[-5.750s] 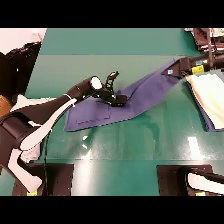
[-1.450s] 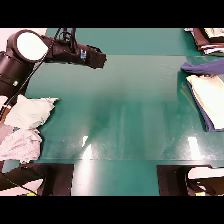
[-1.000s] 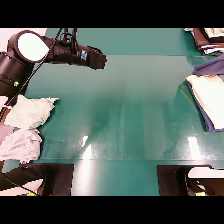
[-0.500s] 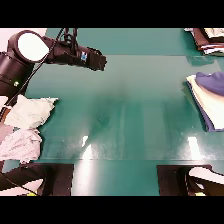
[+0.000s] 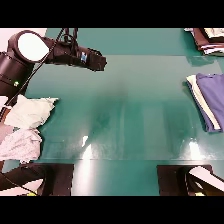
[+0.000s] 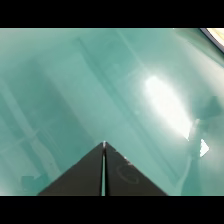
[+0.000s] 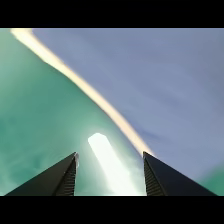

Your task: Fold the shirts.

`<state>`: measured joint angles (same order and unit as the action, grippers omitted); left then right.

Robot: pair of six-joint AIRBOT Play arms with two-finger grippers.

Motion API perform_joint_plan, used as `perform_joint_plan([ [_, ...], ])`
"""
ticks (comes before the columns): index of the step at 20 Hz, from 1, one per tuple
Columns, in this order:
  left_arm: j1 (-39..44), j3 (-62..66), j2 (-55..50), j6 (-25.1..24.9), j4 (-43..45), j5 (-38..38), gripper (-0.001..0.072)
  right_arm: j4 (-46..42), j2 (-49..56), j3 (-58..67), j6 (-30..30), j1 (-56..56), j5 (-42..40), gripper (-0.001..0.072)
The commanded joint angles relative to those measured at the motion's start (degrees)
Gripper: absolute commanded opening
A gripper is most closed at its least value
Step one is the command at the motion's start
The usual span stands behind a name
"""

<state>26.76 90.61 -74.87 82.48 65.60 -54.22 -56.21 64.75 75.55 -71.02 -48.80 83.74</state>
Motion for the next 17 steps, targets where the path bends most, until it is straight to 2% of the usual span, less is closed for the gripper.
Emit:
perform_joint_plan([
  [1, 0.02, -0.02, 0.04, 0.02, 0.02, -0.76, 0.0026, 10.45, -2.60, -0.63, 0.07, 7.72, -1.57, 0.0489],
  [5, 0.02, -0.02, 0.07, 0.02, 0.00, 0.07, 0.0026, 11.50, -4.04, -0.59, 0.09, 24.44, -3.76, 0.0487],
  [7, 0.02, -0.02, 0.04, 0.02, 0.00, 1.33, 0.0026, 11.02, -4.11, 0.15, 0.09, 32.63, -4.42, 0.0447],
  [9, 0.02, -0.02, 0.04, 0.02, -0.02, 2.12, 0.0026, 11.04, -4.11, 1.05, 0.09, 38.75, -5.40, 0.0445],
  [10, 0.02, -0.02, 0.04, 0.02, -0.02, 2.36, 0.0026, 11.02, -4.11, 1.70, 0.09, 41.40, -5.81, 0.0320],
  [11, 0.02, -0.02, 0.04, 0.02, -0.02, 2.36, 0.0026, 11.02, -4.09, 2.49, 0.13, 43.60, -5.81, 0.0033],
  [17, 0.02, -0.02, 0.07, 0.02, -0.02, 2.36, 0.0026, 11.19, -4.11, 4.81, 0.15, 47.50, -6.21, 0.0019],
])
